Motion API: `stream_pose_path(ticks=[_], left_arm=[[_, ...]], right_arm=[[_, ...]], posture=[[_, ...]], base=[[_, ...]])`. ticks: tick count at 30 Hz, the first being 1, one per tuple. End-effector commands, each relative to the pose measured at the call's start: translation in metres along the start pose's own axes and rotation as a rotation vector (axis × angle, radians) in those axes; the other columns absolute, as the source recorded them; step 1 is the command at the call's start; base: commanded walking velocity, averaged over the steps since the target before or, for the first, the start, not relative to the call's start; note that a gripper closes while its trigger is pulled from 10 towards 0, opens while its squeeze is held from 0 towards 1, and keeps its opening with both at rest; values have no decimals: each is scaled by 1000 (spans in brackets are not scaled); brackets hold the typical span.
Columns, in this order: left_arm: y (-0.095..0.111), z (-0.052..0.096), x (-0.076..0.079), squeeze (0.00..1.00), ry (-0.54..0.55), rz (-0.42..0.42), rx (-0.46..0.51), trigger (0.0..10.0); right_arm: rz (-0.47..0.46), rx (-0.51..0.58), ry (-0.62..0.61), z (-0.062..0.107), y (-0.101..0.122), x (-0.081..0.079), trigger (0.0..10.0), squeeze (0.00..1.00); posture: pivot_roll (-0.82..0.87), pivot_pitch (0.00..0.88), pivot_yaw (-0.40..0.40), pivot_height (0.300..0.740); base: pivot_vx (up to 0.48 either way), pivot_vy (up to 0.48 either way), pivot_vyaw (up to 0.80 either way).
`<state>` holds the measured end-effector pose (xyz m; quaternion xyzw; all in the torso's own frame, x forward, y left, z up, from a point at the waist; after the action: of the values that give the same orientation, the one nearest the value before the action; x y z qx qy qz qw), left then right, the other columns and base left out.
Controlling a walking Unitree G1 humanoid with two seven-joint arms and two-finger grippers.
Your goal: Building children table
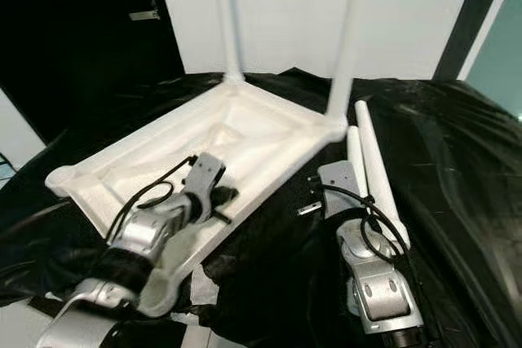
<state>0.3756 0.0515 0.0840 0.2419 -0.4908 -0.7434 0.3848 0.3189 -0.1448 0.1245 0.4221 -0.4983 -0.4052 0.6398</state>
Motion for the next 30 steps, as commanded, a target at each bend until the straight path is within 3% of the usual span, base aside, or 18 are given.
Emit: stream_pose_path(ticks=[1,6,10,14,15,16,17,18,19,21,22,26,27,28,30], left_arm=[[-37,-1,-5,0,110,118,-71,0],[-21,-14,-2,0,196,187,-16,0],[-11,-20,7,0,196,259,37,0],[-9,-21,13,0,176,272,49,0],[-4,-24,27,0,114,279,78,2275],[-4,-24,27,0,114,279,78,2275],[7,-26,51,0,10,268,153,10000],[10,-26,56,0,-19,266,180,10000],[12,-25,58,878,-35,270,195,10000],[14,-25,58,878,-42,269,204,10000],[16,-24,58,1000,-59,265,220,10000],[27,-18,63,1000,-156,280,286,10000],[33,-13,65,0,-206,288,322,10000],[33,-13,65,0,-206,288,322,10000],[41,5,70,0,-347,240,385,10000]], right_arm=[[-9,8,10,0,4,-2,10000,0],[-7,13,23,-1,6,-6,10000,0],[-9,13,23,-1,6,-6,10000,0],[-9,13,22,-1,6,-6,10000,0],[-9,12,21,0,6,-6,10000,0],[-9,12,21,0,6,-6,10000,0],[-8,9,22,-1,6,-6,10000,0],[-8,9,23,-1,6,-6,10000,0],[-7,9,24,-1,5,-7,10000,0],[-6,9,24,-1,6,-7,10000,0],[-5,10,25,-1,6,-7,10000,0],[-1,10,26,-2,6,-7,10000,0],[0,9,25,-1,6,-6,10000,0],[0,9,25,-1,6,-6,10000,0],[1,5,24,-1,5,-7,10000,0]], posture=[[-8,0,7,740],[-16,0,9,740],[-20,0,11,740],[-20,0,11,740],[-21,0,11,740],[-21,0,11,740],[-16,0,7,740],[-16,0,6,740],[-16,0,6,740],[-14,0,4,740],[-15,0,4,740],[-15,0,3,740],[-14,0,4,740],[-14,0,4,740],[-15,0,6,740]], base=[[0,0,0],[0,0,0],[0,0,0],[0,0,0],[0,0,0],[0,0,0],[0,0,0],[0,0,0],[0,0,0],[0,0,0],[0,0,0],[0,0,0],[0,0,0],[0,0,0],[0,0,0]])
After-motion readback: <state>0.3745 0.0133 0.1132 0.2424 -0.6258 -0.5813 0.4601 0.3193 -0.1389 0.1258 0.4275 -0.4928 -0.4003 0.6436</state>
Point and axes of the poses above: a point about 5 cm out from each wrist's last joint towards the gripper, its own z axis pointing back from the gripper into the wrist, its own y axis along the axis of the wrist's last joint, x = y × z, the point moved 5 cm from there along -z, pointing out of the wrist towards the gripper, and after that the axes turned 2 degrees about -z, right-handed, at the moved point
